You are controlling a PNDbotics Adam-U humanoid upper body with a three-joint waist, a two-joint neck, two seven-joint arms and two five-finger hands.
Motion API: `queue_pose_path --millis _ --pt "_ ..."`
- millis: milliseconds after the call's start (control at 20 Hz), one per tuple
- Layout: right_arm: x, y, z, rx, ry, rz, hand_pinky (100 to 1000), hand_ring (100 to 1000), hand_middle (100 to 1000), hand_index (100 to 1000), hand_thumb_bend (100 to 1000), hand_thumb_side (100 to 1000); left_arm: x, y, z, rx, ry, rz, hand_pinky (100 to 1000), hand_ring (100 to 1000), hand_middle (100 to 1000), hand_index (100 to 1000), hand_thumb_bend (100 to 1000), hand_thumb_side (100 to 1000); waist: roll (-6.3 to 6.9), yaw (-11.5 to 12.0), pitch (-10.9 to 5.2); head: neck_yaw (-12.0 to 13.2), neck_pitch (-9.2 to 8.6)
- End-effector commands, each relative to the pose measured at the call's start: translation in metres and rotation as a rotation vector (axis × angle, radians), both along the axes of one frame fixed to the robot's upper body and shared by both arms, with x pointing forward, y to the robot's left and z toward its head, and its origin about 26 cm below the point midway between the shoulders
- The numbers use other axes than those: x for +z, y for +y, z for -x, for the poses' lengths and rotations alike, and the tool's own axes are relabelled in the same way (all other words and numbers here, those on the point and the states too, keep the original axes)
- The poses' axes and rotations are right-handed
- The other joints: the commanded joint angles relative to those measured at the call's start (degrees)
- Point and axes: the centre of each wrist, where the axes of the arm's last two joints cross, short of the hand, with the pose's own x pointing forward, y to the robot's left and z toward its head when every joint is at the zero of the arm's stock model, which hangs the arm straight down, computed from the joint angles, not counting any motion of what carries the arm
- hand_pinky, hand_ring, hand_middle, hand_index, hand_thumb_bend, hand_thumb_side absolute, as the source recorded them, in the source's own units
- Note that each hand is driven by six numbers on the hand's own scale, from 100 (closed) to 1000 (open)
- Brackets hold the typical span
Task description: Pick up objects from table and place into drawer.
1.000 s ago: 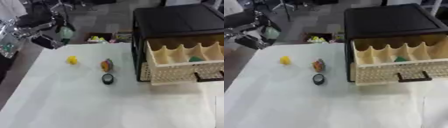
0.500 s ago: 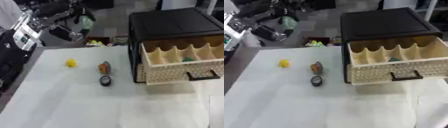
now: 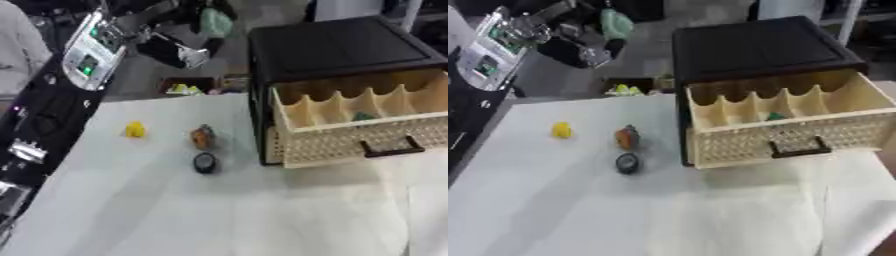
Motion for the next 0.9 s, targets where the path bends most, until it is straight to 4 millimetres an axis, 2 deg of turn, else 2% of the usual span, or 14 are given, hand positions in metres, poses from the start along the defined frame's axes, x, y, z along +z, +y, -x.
queue_pose_path --millis 50,550,900 --pt "0.008 0.003 0.003 0.017 -0.024 0.008 303 462 498 643 100 487 0.015 -0.009 0.005 -0.09 -0.037 -0.057 100 314 235 627 100 252 -0.2 -0.19 -0.97 -0.19 0.28" --pt "0.01 0.006 0.003 0.036 -0.028 -0.002 307 461 497 643 100 474 0.016 -0.033 0.005 -0.166 0.029 0.014 100 308 229 616 100 258 0.4 -1.4 -0.62 -0.38 -0.31" --pt "0.011 0.009 0.002 0.051 -0.033 -0.013 316 463 498 644 100 460 0.014 -0.052 0.005 -0.227 0.052 0.032 100 306 227 613 100 260 0.61 -2.26 -0.42 0.37 -1.12"
